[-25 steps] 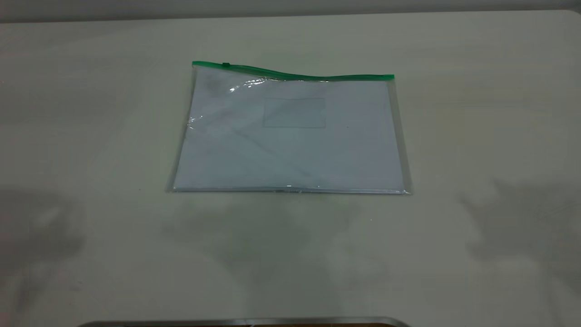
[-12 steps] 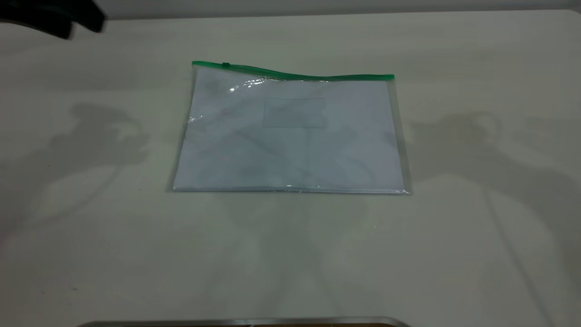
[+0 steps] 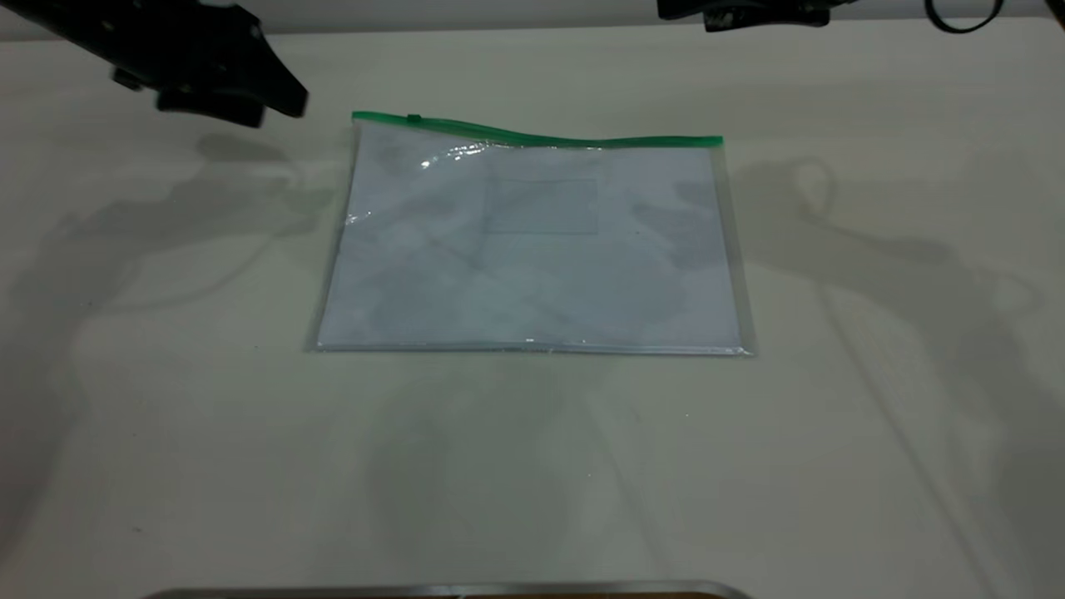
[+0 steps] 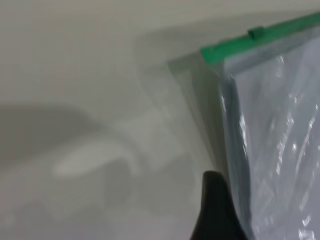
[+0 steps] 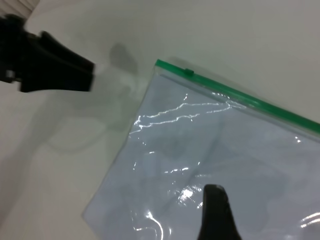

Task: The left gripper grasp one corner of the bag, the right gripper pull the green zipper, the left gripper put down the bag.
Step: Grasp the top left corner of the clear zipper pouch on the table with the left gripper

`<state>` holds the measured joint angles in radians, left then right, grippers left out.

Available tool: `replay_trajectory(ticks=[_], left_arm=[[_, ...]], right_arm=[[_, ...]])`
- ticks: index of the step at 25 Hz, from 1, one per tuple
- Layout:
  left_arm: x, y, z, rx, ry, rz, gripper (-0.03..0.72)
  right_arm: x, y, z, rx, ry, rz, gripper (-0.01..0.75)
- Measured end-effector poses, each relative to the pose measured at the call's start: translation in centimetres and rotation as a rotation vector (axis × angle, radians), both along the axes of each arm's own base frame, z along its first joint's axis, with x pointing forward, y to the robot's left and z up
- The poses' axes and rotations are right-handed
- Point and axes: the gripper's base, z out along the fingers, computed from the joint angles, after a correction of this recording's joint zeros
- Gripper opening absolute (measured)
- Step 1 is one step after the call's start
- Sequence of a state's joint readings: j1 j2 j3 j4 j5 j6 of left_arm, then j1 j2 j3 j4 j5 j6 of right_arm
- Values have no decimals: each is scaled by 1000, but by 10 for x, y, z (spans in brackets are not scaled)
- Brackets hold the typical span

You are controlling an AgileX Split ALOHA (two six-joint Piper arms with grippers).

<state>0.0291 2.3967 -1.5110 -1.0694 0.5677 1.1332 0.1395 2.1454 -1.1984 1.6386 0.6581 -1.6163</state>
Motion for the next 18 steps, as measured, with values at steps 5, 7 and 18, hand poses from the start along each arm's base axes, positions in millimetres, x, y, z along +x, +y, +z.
replay_trajectory(ticks=[5,7,18], left_arm=[[22,-8,-37,-119,28,8,570],[27,-10,-50,-156,40,10,570],[29,-34,-73,-234,61,-67,561]], right_arm=[[4,1,2,4,-12,0,547],[4,0,1,-2,-12,-4,547],[4,0,-17,7,40,-23,547]])
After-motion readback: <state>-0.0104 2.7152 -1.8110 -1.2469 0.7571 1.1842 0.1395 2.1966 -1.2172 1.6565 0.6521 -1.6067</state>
